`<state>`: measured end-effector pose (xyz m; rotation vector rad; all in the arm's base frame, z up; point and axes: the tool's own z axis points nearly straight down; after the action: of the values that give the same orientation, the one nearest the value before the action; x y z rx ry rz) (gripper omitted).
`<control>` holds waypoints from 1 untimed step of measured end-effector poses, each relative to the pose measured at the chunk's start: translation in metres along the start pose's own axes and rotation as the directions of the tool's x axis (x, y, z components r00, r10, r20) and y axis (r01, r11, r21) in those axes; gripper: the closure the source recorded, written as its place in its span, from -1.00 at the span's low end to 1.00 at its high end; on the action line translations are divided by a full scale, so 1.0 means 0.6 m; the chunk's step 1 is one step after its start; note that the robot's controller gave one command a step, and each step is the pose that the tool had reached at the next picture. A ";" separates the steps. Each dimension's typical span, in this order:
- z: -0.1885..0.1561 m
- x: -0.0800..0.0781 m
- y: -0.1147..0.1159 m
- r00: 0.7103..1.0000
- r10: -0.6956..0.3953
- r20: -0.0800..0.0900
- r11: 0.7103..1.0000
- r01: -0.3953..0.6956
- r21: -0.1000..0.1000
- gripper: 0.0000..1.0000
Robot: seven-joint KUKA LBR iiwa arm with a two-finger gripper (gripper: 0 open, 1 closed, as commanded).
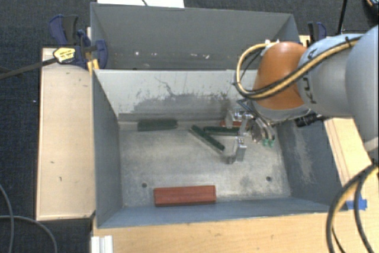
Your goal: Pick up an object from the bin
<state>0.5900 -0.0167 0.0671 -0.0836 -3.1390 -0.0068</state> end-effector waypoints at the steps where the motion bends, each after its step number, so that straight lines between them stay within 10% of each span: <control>1: -0.057 0.002 0.113 0.978 0.207 0.008 0.978 -0.207 -0.001 -1.00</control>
Offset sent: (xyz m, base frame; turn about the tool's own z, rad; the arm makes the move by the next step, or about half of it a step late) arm 0.0013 0.0646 0.0329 0.2120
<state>0.5927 0.0511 0.1016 -0.4105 -3.1208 -0.0070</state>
